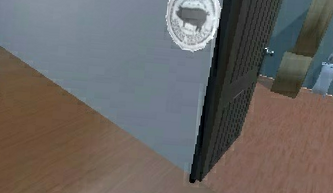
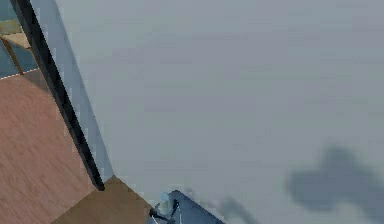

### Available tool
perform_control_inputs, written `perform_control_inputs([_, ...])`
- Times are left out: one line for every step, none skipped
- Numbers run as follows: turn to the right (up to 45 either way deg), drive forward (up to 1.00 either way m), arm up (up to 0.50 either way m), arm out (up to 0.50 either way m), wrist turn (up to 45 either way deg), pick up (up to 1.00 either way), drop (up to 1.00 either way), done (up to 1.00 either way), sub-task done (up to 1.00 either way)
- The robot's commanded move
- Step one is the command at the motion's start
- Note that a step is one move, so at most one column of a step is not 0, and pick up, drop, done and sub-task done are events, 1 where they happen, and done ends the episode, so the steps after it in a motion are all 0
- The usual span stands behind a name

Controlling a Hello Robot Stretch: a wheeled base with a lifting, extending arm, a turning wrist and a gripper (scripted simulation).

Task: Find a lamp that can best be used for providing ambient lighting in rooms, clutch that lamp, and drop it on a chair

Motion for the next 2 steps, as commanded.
perform_control_inputs([0.0,0.00,0.00,0.00,0.0,1.00,0.00,0.00,0.00])
perform_control_inputs([0.0,0.00,0.10,0.00,0.0,0.00,0.00,0.00,0.00])
